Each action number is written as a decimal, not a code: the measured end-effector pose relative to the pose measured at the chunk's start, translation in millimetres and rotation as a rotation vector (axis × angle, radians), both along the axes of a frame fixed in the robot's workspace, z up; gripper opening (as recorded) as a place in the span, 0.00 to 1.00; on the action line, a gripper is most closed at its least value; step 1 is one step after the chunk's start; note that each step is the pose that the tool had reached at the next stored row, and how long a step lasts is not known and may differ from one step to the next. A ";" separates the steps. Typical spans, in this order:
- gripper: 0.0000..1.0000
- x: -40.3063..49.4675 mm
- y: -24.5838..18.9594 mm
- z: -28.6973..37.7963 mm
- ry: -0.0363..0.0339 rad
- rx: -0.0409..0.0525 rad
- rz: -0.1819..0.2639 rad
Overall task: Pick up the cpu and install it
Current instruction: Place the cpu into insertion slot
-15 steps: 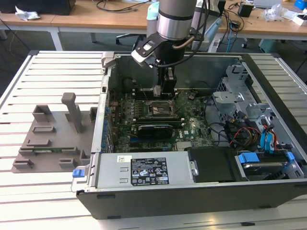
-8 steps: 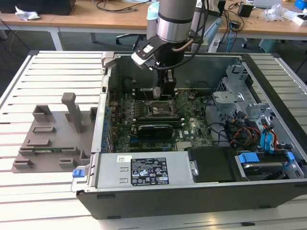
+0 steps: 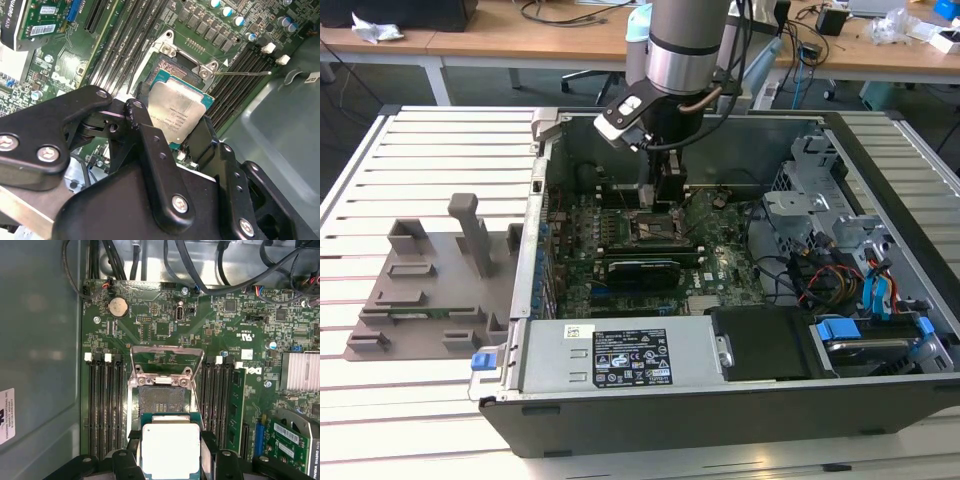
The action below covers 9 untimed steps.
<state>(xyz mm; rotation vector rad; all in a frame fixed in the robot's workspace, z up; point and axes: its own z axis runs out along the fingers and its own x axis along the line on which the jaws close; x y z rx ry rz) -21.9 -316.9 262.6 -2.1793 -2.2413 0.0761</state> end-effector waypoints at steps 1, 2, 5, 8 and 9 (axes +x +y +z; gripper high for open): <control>0.55 0.0 0.1 -0.8 0.0000 0.0000 0.000; 0.55 0.0 0.1 -1.4 -0.0001 0.0000 0.000; 0.55 0.0 0.3 -3.2 0.0000 -0.0001 0.000; 0.55 0.0 0.4 -5.2 0.0000 0.0001 0.000; 0.55 0.0 0.5 -5.8 0.0000 0.0000 0.000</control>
